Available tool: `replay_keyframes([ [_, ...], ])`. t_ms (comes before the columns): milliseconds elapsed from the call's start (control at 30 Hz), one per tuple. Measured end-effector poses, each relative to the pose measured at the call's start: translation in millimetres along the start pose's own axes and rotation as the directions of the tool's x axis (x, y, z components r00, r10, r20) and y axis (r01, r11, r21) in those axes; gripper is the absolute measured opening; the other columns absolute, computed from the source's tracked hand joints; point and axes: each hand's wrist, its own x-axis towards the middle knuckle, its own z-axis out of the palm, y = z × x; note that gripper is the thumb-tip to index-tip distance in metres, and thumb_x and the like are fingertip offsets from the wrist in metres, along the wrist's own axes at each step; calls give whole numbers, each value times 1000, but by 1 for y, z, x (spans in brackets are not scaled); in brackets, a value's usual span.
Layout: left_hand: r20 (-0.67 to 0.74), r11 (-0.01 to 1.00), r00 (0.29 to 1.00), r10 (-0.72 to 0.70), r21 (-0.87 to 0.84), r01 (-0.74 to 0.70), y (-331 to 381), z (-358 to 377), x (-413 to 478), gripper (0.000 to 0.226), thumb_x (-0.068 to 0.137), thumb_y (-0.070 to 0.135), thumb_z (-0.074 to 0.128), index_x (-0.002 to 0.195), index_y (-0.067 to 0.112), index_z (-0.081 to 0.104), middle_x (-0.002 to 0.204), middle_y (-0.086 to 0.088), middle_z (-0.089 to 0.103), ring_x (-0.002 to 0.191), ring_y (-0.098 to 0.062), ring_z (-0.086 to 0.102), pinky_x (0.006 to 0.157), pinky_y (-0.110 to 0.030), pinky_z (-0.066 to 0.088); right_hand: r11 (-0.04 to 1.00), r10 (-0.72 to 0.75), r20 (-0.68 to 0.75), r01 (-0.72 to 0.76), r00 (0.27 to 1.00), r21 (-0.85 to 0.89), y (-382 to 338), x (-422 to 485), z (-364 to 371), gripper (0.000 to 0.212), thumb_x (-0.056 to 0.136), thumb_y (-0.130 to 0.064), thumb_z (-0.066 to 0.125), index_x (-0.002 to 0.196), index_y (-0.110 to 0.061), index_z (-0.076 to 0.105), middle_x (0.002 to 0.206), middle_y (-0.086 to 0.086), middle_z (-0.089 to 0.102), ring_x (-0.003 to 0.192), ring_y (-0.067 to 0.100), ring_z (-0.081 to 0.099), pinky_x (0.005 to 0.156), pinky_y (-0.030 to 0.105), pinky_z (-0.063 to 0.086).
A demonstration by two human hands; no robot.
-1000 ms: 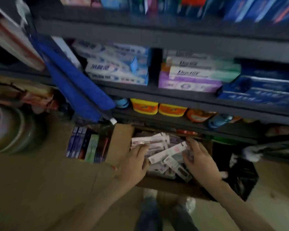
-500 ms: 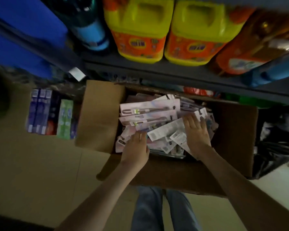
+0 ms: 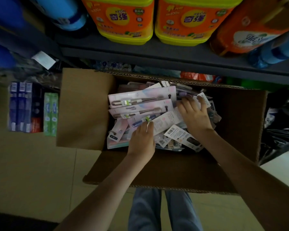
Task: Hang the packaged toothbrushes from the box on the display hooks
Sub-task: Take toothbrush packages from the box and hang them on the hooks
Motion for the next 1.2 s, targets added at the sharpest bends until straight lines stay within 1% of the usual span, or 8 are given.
replay_keyframes([
  [300, -121, 996, 991, 52, 72, -44, 19, -9, -10, 88, 68, 35, 82, 140, 4, 42, 138, -17, 48, 126, -34, 49, 104, -50, 43, 947, 14, -173, 43, 985, 320, -10, -39, -46, 64, 49, -2, 83, 108, -6, 60, 102, 13, 61, 96, 32, 60, 102, 56, 36],
  [433, -240, 988, 959, 152, 61, -142, 13, -12, -23, 50, 63, 14, 87, 107, 2, 66, 95, -13, 70, 84, -26, 70, 72, -36, 58, 909, -19, -256, 123, 967, 399, -11, -53, -67, 62, 50, -8, 86, 108, -9, 64, 105, 11, 65, 104, 30, 62, 109, 51, 14],
  [600, 154, 901, 987, -43, -421, 105, -6, -37, -22, 38, 99, 27, 52, 135, 17, 46, 118, 5, 59, 85, -4, 57, 67, -12, 44, 811, 266, -271, -63, 925, 582, -9, -47, -76, 90, 75, -28, 79, 147, -12, 27, 148, 16, 34, 139, 31, 26, 114, 56, 11],
  [733, 499, 506, 866, 4, -748, 429, -24, -39, -22, 46, 94, 19, 59, 137, 24, 45, 128, 0, 61, 110, -14, 62, 102, -35, 46, 215, 296, 6, -73, 955, 974, -25, -41, -79, 95, 79, -19, 77, 149, -16, 13, 143, 10, 38, 132, 21, 40, 106, 36, 41],
  [833, 590, 476, 807, 41, -721, 503, -26, -42, -20, 49, 93, 13, 59, 138, 24, 44, 123, 2, 62, 106, -13, 64, 100, -35, 46, -241, 51, 381, -359, 923, 902, -41, -36, -79, 47, 89, -14, 66, 130, -13, 42, 104, 7, 65, 96, 25, 67, 78, 36, 59],
  [967, 246, 875, 962, -119, -432, 219, -16, -35, -17, 44, 90, 36, 63, 123, 19, 40, 107, 5, 57, 86, -6, 57, 61, -16, 39, -317, 120, 454, -400, 883, 860, -54, -33, -69, 11, 95, -8, 51, 103, -2, 56, 92, 17, 68, 83, 24, 70, 78, 44, 59],
  [1067, 50, 954, 987, -155, -253, 162, -10, -23, -16, 48, 91, 37, 63, 125, 14, 38, 107, -1, 58, 90, -13, 60, 61, -15, 39, -291, 104, 433, -389, 895, 874, -57, -27, -61, 13, 96, -14, 52, 107, -14, 58, 95, 6, 70, 88, 20, 68, 84, 41, 56],
  [1200, 83, 888, 952, -293, -345, 303, -19, -13, -11, 44, 93, 35, 60, 124, 13, 38, 107, -5, 61, 78, -10, 61, 53, -16, 46, 291, 137, 257, -287, 957, 913, -57, -34, -23, 48, 94, -31, 57, 137, -17, 40, 125, 6, 53, 119, 22, 50, 96, 36, 42],
])
